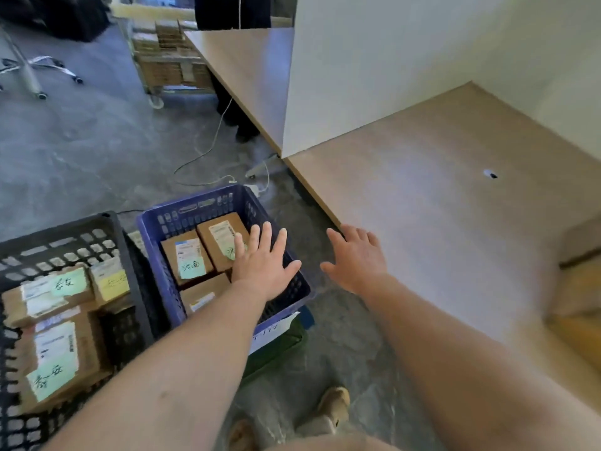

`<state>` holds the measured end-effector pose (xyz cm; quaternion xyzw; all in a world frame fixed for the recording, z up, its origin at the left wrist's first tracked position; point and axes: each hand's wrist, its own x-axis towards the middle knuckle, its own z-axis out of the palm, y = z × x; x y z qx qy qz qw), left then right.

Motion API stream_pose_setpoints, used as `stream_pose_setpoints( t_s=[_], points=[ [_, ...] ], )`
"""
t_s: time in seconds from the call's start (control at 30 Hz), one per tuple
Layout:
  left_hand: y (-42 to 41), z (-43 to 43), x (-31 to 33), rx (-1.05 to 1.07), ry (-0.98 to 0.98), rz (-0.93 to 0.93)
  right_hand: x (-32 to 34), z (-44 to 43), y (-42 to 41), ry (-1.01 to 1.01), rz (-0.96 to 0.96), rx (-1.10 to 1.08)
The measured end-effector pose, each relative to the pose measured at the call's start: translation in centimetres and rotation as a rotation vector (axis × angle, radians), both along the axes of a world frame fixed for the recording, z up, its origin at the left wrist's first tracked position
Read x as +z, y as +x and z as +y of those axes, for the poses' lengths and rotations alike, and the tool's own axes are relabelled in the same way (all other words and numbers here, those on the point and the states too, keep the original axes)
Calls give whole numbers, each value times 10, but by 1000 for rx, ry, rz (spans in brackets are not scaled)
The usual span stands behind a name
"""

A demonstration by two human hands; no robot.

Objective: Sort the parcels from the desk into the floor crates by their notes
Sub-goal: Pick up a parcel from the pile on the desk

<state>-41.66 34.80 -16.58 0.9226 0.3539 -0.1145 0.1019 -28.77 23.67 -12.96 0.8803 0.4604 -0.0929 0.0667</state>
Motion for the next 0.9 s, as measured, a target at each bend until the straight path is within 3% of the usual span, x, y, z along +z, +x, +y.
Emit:
stream_pose_setpoints(
  t_s=[0.47,0.9],
  points=[
    [101,-99,49,-286,109,-87,55,-143,67,109,-84,-218],
    [244,-291,97,-548,192,-150,93,-341,168,192,-204,-450]
  ],
)
